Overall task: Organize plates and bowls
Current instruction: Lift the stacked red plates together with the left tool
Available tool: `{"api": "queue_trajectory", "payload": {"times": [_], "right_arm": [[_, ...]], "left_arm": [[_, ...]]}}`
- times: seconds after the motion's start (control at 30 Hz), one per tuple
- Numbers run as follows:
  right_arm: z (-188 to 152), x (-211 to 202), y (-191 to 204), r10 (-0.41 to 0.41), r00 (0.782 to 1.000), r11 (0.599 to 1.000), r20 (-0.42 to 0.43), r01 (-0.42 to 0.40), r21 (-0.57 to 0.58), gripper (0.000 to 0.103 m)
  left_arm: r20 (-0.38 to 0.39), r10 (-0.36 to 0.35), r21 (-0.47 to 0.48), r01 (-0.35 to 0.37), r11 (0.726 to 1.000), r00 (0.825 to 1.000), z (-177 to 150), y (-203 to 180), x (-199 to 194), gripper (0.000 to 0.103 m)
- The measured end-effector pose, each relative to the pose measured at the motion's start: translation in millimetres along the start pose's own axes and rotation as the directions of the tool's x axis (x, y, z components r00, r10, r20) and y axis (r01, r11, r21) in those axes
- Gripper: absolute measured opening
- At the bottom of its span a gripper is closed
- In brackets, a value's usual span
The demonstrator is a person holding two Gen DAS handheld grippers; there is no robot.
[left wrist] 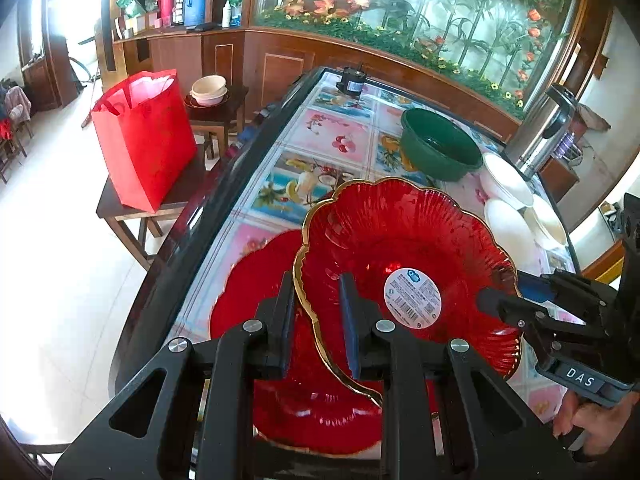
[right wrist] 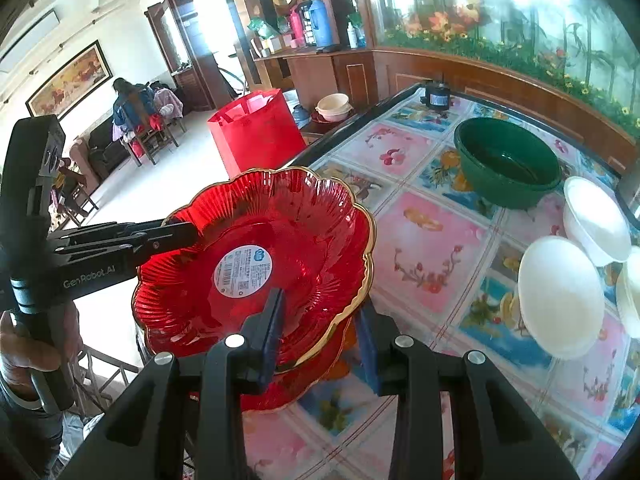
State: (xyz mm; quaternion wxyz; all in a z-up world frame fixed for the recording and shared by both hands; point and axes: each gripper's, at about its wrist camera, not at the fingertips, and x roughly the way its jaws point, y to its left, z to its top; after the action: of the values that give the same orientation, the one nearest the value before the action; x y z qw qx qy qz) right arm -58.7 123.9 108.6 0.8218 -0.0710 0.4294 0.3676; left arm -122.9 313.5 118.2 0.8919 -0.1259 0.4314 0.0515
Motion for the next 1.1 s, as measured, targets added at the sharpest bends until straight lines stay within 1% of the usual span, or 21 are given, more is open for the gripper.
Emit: {"api": "queue_trajectory", "payload": {"times": [0.23, 0.4, 0.57, 0.77, 0.93, 1.0, 1.1], "right_arm": [[-11.4, 5.3, 12.6, 0.002, 1.0, 1.0, -0.018, -0.003, -0.019, 0.036], [-19.0, 20.9, 19.4, 0.006, 0.998, 0.999, -0.061, -0.008, -0.036, 0.039], [-24.7, 40.1, 20.5, -0.003, 0.994, 0.999, -0.11, -0.003, -0.047, 0.039], [-26.2, 53.4, 21.2, -0.012, 0.989, 0.998, -0.149, 0.003, -0.063, 0.039], [-27.8, 62.8, 22.7, -0.022, 0.985, 0.997, -0.173, 0.01, -0.072, 0.04], [-28.3, 65.5, 25.7, -0.029, 0.983, 0.996, -0.181, 0.014, -0.085, 0.043], [-29.0, 66.9, 30.8, -0.04, 0.98, 0.994, -0.193, 0.018, -0.112, 0.043]], "left_arm": [[-0.01, 0.012, -0.009, -0.013, 1.0, 1.0, -21.2, 9.2, -1.8, 0.02], [-0.057, 0.024, -0.034, -0.026, 0.999, 0.998, -36.2, 20.5, 17.4, 0.02], [-0.09, 0.034, -0.05, -0.039, 0.998, 0.995, -46.7, 28.2, 34.1, 0.02], [-0.098, 0.055, -0.051, -0.06, 0.997, 0.994, -49.7, 32.2, 45.3, 0.02], [-0.092, 0.086, -0.031, -0.089, 0.996, 0.992, -50.2, 32.2, 49.7, 0.02], [-0.088, 0.101, -0.021, -0.103, 0.994, 0.991, -51.1, 31.8, 51.3, 0.02], [-0.086, 0.111, -0.021, -0.113, 0.993, 0.99, -53.0, 34.9, 53.6, 0.021]]}}
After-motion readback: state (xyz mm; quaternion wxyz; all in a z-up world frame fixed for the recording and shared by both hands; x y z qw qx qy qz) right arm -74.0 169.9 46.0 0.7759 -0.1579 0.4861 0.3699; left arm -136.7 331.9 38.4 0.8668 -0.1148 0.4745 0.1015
